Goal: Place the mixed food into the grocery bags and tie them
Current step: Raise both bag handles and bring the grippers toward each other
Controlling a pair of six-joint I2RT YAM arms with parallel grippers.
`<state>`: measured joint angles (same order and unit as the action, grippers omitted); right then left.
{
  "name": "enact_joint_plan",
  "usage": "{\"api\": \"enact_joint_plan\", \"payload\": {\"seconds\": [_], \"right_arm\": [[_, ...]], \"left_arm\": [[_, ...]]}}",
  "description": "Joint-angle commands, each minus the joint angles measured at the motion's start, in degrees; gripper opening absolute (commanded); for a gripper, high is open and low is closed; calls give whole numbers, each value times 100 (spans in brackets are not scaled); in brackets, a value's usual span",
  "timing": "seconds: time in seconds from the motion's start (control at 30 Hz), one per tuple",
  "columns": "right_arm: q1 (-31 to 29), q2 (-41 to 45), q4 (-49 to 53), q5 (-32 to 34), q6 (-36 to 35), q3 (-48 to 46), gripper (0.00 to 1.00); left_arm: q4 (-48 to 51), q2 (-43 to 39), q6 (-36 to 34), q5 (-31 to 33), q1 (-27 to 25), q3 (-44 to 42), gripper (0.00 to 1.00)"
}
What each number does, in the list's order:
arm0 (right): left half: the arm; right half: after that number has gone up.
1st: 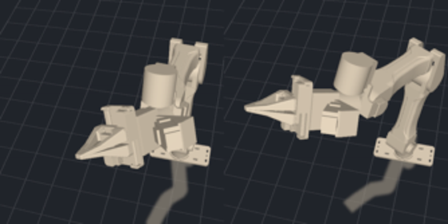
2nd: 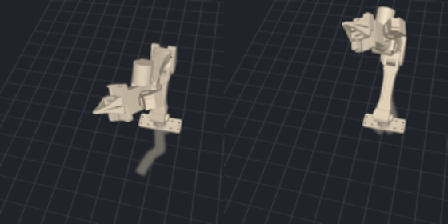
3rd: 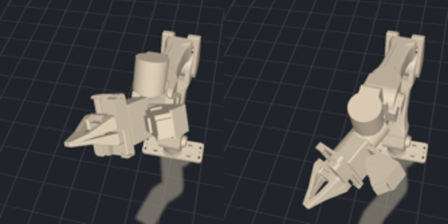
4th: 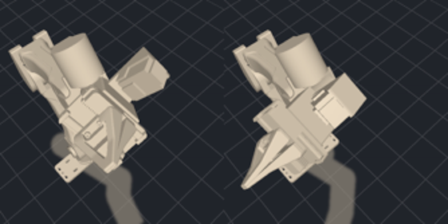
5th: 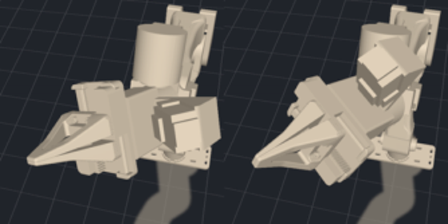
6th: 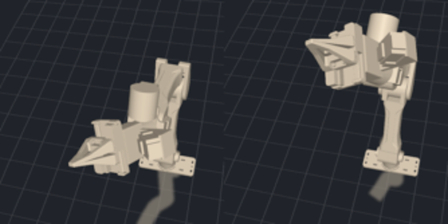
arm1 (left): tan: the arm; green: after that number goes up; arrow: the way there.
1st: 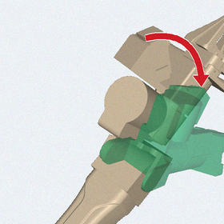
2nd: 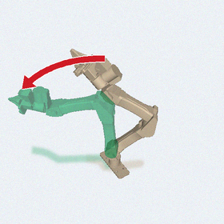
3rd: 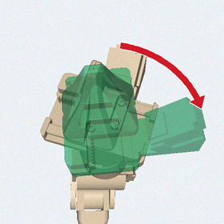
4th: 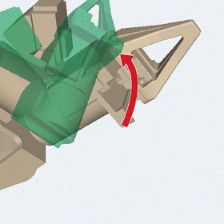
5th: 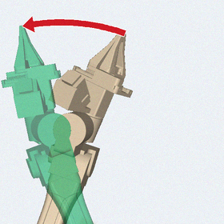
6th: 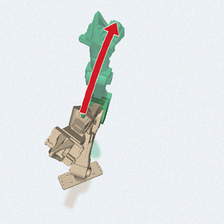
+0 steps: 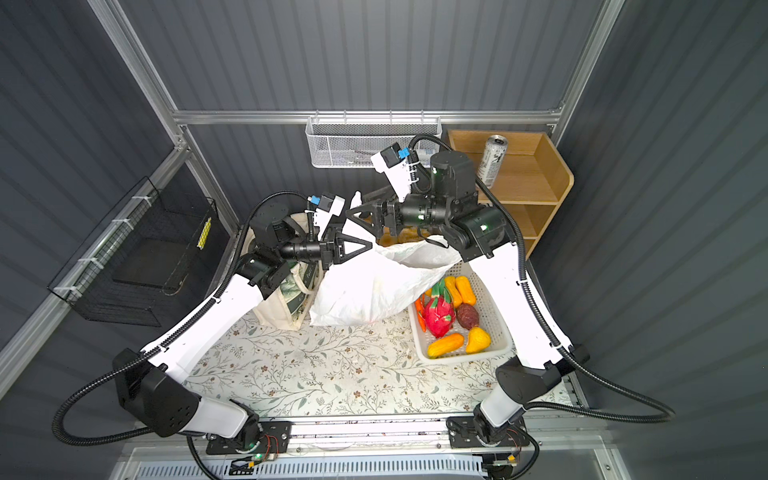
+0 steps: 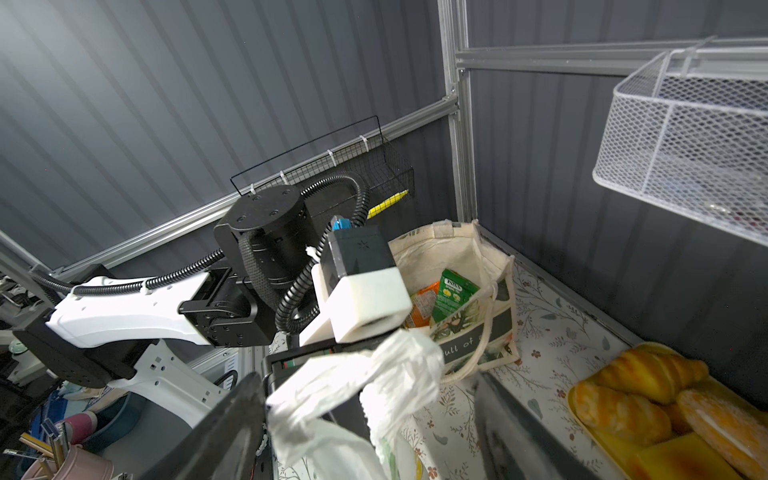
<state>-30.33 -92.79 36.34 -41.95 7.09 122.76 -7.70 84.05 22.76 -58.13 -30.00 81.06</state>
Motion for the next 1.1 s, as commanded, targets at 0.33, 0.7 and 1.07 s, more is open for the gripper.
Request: {"api": "enact_joint_plan", "payload": {"seconds": [0.33, 0.7, 1.07], "right_arm": [[57, -273, -734, -701, 351, 195, 40], [46, 107, -1366, 49, 1164, -575, 0], [-1142, 534, -975, 3653, 1065, -1147, 0]], "left_arm": [[-433, 155, 404, -483, 12, 51, 0], [448, -804, -870, 2474, 26, -672, 77], [308, -1287, -932, 3112, -110, -701, 94]]}}
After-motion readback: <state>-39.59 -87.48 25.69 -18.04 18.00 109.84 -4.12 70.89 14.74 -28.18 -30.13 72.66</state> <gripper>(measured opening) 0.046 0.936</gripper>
